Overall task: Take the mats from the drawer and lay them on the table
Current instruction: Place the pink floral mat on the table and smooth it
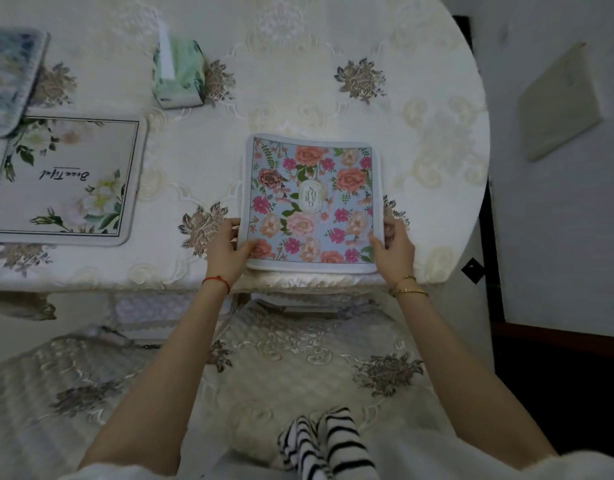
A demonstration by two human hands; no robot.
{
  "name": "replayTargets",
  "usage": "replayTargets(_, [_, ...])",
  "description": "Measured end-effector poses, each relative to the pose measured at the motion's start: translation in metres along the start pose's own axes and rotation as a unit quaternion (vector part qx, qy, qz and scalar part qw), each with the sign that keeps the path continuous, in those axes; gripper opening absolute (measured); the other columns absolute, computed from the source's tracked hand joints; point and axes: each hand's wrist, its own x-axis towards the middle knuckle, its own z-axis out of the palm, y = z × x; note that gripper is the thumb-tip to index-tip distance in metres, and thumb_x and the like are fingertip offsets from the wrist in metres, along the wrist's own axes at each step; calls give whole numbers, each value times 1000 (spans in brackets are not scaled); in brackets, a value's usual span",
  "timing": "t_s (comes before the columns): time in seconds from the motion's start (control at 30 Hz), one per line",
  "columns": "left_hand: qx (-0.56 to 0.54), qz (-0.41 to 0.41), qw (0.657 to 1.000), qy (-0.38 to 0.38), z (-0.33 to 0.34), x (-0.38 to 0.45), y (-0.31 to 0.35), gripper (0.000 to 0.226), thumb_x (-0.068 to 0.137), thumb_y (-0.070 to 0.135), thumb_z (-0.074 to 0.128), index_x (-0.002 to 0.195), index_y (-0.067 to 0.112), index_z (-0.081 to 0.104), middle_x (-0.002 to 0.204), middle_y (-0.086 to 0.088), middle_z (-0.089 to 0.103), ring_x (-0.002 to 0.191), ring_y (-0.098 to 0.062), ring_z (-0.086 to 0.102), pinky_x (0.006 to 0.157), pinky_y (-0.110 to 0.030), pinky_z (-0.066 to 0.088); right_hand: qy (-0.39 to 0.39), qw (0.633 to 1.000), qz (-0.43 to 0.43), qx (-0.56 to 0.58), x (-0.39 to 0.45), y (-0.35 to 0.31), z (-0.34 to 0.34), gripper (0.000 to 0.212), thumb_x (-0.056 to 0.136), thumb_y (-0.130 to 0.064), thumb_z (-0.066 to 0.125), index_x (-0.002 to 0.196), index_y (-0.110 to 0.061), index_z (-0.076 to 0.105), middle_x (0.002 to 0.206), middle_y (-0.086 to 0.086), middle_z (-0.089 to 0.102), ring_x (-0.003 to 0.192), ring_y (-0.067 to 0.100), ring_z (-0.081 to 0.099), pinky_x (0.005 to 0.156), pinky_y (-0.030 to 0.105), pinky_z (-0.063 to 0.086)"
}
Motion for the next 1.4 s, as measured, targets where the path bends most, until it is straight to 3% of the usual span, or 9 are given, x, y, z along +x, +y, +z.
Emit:
replayTargets(0.1, [-38, 1, 999, -19, -2, -8, 2, 34, 89, 12, 67, 118, 10, 49, 112, -11, 68, 97, -23, 68, 82, -38, 59, -12, 1000, -17, 10, -11, -1, -6, 31, 91, -2, 60, 120, -5, 49, 103, 4, 61, 92, 17, 60, 76, 20, 50])
replayTargets(0.2, [-45, 14, 998, -29, -5, -22, 5, 32, 91, 10, 64, 119, 9, 47, 110, -7, 67, 94, -19, 68, 84, -39, 58, -17, 998, -44, 30, -27, 2, -10, 32, 92, 1, 56, 121, -8, 47, 112, 4, 66, 99, 17, 65, 82, 25, 56])
replayTargets(0.33, [-56, 29, 997, -32, -10, -46, 4, 30, 91, 9, 63, 116, 14, 45, 114, -7, 65, 99, -22, 66, 87, -44, 57, -3, 997, -52, 53, -53, 9, -23, 30, 93, -4, 56, 120, -15, 47, 107, 1, 68, 93, 17, 69, 78, 31, 59])
replayTargets(0.5, [-85, 40, 995, -42, -18, -84, 5, 29, 93, 10, 62, 112, 20, 43, 112, -12, 68, 93, -23, 71, 80, -40, 60, 7, 992, -62, 110, -86, 15, -46, 28, 93, 1, 57, 119, -6, 49, 103, 4, 67, 85, 3, 66, 65, 12, 54])
replayTargets(0.63, [-105, 63, 991, -45, -18, -113, 12, 29, 93, 7, 60, 116, 13, 42, 109, -13, 68, 92, -19, 70, 77, -31, 60, 16, 985, -82, 153, -112, 23, -65, 27, 93, 3, 57, 113, -13, 49, 100, 5, 70, 85, 4, 71, 70, 21, 58])
replayTargets(0.77, [-126, 91, 987, -45, -11, -145, 26, 27, 94, 5, 58, 115, 15, 43, 98, -1, 68, 80, -3, 70, 68, -19, 58, 39, 978, -86, 188, -139, 31, -89, 28, 93, 0, 59, 114, -16, 49, 100, 4, 71, 85, 9, 72, 69, 24, 59])
replayTargets(1.1, [-130, 152, 973, -117, 50, -202, 72, 32, 92, 5, 61, 119, 21, 55, 116, -6, 66, 102, -16, 67, 83, -30, 59, 132, 958, -70, 244, -201, 83, -176, 30, 92, -4, 62, 117, -18, 51, 101, -2, 70, 85, 7, 72, 64, 21, 57])
replayTargets(1.27, [-124, 175, 965, -148, 115, -243, 94, 31, 91, 4, 61, 119, 18, 56, 114, -7, 67, 99, -14, 68, 77, -22, 58, 156, 956, -51, 244, -223, 134, -241, 30, 93, -5, 61, 117, -18, 50, 103, -3, 69, 86, 5, 71, 64, 23, 58])
replayTargets(1.4, [-144, 172, 962, -158, 174, -281, 108, 29, 92, 4, 60, 117, 19, 60, 112, -5, 68, 98, -16, 69, 81, -28, 59, 165, 957, -44, 234, -233, 173, -301, 30, 93, -5, 61, 115, -23, 50, 105, -5, 68, 87, 2, 70, 66, 22, 58])
